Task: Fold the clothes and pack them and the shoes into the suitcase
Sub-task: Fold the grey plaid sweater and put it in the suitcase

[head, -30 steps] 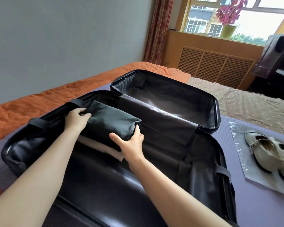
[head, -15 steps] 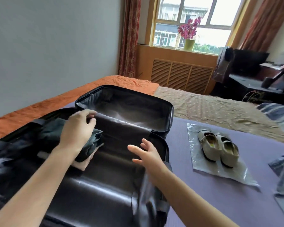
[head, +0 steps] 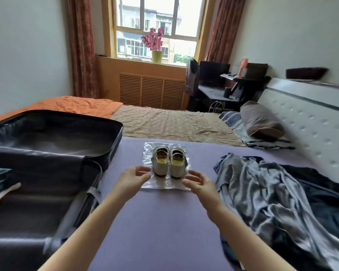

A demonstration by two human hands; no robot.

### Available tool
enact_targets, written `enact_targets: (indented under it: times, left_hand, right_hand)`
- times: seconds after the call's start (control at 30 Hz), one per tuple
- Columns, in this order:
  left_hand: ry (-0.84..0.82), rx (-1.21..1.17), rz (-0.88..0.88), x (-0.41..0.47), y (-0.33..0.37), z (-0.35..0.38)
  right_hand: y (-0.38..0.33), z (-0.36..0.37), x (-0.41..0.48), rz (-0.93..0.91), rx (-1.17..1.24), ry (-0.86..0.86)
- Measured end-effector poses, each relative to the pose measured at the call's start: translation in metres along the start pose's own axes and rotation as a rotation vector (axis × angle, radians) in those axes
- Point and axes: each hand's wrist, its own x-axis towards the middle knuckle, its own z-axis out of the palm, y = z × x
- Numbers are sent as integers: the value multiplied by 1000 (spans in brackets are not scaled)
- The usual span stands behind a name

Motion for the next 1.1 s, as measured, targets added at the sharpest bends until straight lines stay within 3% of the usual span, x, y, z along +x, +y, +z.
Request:
enact_targets:
  times: [0.2, 0.33, 0.47, 0.7, 0.77, 0.87, 0.93, 1.0, 1.1]
  left_hand:
    - [-157, 8, 50, -11, 22, 125]
    - [-227, 29, 5, -23, 16, 185]
    - [-262, 3, -65, -32, -1, 224]
    - [-208, -131, -201, -35, -22, 238]
    - [-191, -243, -262, -33, -27, 237]
    - [-199, -458, -427, -29, -32, 236]
    - [-192, -500, -447, -26, -39, 233]
    - [-150, -547, -464, -26, -44, 225]
    - [-15, -580, -462, -23, -55, 201]
  right_hand:
    - [58, -132, -17, -71, -630, 262]
    - [98, -173, -26, 42, -1171, 159]
    - [138, -169, -33, 66, -1391, 105]
    - [167, -151, -32, -254, -1303, 335]
    - [160, -132, -40, -424, -1156, 283]
    - [158, -96, -53, -517, -925, 181]
    - [157, -70, -64, -613, -797, 120]
    - [156, -47, -76, -715, -754, 78]
    - [157, -31, -91, -729, -750, 51]
